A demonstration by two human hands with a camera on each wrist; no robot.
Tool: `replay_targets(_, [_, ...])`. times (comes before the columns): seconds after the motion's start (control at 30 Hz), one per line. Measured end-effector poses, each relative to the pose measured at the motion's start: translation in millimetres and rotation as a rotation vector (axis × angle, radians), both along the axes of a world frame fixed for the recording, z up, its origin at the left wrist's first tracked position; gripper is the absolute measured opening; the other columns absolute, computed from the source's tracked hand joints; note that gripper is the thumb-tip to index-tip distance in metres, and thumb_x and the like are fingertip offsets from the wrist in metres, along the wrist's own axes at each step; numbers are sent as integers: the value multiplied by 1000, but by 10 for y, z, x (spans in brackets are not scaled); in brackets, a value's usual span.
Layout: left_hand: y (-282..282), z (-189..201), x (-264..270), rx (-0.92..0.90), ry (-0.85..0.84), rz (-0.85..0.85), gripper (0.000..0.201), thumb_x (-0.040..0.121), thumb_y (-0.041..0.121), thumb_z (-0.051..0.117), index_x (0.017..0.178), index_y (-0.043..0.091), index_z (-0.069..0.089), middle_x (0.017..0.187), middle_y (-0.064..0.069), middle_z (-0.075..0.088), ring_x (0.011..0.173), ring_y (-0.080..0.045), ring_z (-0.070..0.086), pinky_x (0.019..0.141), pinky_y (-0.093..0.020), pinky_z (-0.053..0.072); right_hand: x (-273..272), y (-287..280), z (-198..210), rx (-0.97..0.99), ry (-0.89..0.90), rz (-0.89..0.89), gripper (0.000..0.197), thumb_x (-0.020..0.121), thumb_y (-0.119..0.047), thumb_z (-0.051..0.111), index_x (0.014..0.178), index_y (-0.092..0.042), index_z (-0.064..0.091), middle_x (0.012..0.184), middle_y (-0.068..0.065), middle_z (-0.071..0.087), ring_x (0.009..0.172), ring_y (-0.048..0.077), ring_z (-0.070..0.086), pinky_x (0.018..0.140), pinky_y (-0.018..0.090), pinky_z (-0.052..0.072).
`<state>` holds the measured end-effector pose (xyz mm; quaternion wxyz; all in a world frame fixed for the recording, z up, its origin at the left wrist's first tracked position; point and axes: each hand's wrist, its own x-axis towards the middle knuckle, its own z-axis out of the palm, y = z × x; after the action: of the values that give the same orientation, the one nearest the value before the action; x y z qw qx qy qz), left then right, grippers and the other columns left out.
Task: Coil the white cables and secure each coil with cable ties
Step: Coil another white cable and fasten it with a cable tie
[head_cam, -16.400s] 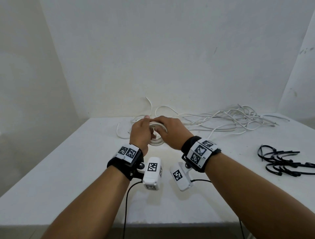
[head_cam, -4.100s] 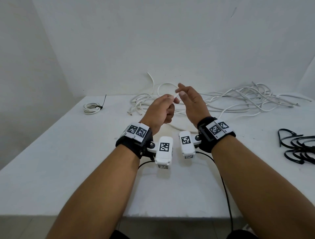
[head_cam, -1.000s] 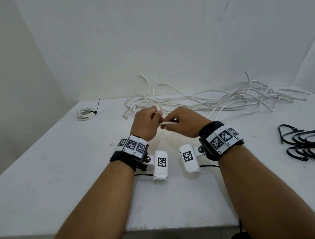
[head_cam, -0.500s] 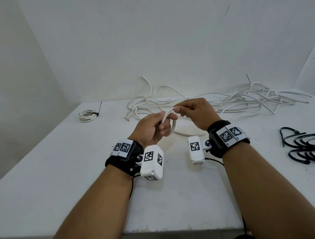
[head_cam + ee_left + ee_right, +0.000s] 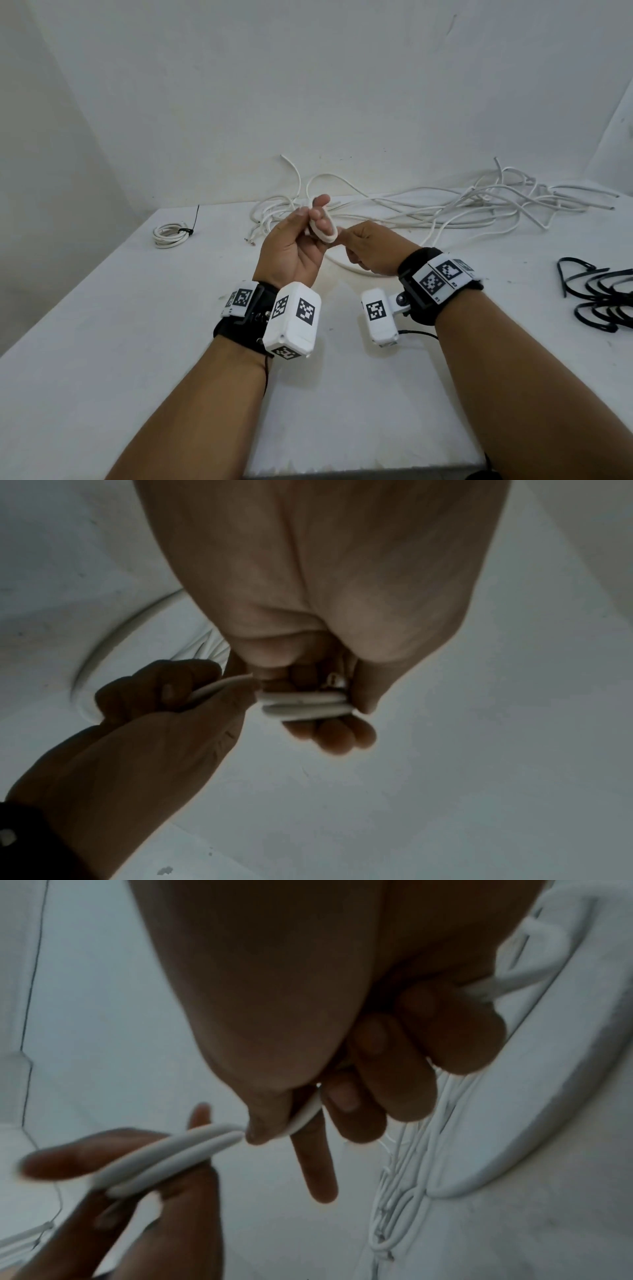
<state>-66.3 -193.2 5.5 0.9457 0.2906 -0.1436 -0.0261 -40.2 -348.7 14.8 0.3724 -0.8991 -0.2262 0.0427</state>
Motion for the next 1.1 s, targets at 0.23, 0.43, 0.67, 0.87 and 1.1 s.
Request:
replay_targets(0.23, [89,-57,134,131,122,490,15,100,3,46,99,0,60,72,-3,60,61,-13,57,73,-24,51,-54,63,-15,-165,43,142,10,99,-26,52,94,-29,60,67,-6,58,52,6,53,63,25,46])
replay_targets(0.43, [134,-148,122,878,-28,812,24,100,12,46,84,18,64,67,4,61,65,-9,59,76,-30,51,-113,43,65,-211,-41,223,24,95,-27,61,116,-31,71,91,4,64,91,17,63,89,30,50])
replay_targets(0.67, [22,-141,75,1411,-215,647,34,103,23,39,90,1,61,67,1,61,59,-10,55,58,-26,45,-143,-8,75,-81,-159,193,12,90,-24,69,87,-17,77,55,-26,58,56,-3,52,57,10,35])
replay_targets(0.87, [42,-96,-53,1292,-204,219,41,103,14,30,82,3,64,75,-9,72,70,-17,63,69,-22,47,-86,-165,89,306,-314,-14,16,67,-23,88,65,-22,72,61,-15,68,57,3,54,58,19,41])
replay_targets(1.1, [-5,-58,-123,772,-113,2,46,103,10,26,81,7,67,54,-2,39,54,-18,35,56,-26,29,34,-187,33,558,-265,-27,22,66,-29,89,69,-14,73,69,13,71,61,39,55,62,39,44])
